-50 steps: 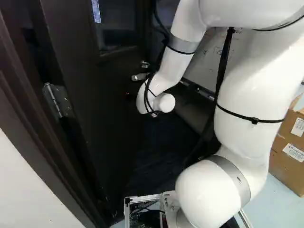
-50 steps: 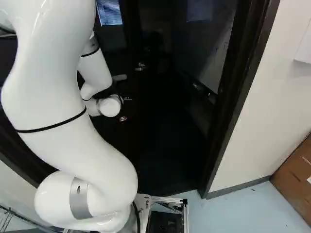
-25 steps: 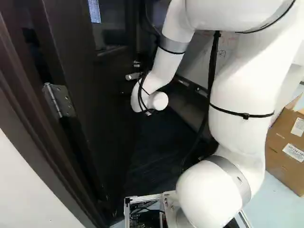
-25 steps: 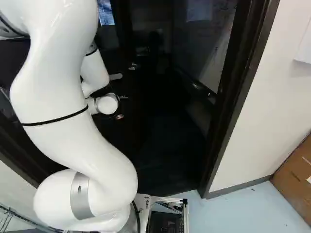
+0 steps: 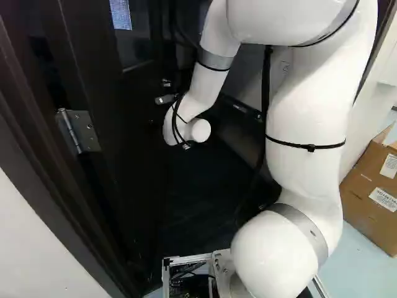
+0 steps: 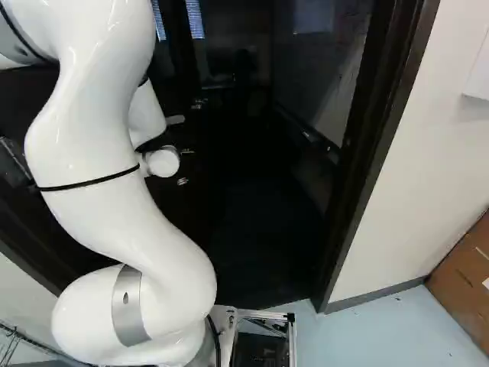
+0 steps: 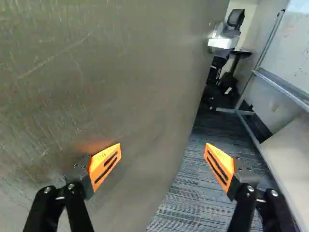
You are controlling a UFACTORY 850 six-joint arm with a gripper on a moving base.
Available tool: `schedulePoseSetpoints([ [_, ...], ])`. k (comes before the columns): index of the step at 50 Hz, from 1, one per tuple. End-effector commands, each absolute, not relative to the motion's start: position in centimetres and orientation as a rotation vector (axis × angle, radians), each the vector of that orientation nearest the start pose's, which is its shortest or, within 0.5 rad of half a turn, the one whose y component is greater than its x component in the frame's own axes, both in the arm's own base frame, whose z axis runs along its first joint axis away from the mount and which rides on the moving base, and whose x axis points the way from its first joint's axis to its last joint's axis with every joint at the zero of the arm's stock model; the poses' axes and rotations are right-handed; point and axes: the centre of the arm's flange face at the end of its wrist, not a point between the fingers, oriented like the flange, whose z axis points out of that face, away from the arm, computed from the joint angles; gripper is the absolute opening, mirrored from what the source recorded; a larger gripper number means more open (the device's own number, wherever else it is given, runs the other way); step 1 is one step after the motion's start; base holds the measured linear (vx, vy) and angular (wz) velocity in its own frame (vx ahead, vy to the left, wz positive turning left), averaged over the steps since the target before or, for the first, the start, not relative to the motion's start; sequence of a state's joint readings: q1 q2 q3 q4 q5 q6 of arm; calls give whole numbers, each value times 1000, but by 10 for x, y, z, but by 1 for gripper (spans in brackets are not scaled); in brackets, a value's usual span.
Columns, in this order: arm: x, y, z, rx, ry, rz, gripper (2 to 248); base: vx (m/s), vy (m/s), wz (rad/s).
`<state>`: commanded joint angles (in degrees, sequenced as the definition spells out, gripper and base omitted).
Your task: Open the door and move inside
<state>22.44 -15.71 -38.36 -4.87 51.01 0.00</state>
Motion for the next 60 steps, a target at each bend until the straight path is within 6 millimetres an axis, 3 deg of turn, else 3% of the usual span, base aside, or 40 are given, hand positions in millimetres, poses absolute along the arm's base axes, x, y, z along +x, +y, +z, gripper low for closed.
schedulePoseSetpoints([
  [60,490,285,371,-2125,-726,-1678,247,0,0,0],
])
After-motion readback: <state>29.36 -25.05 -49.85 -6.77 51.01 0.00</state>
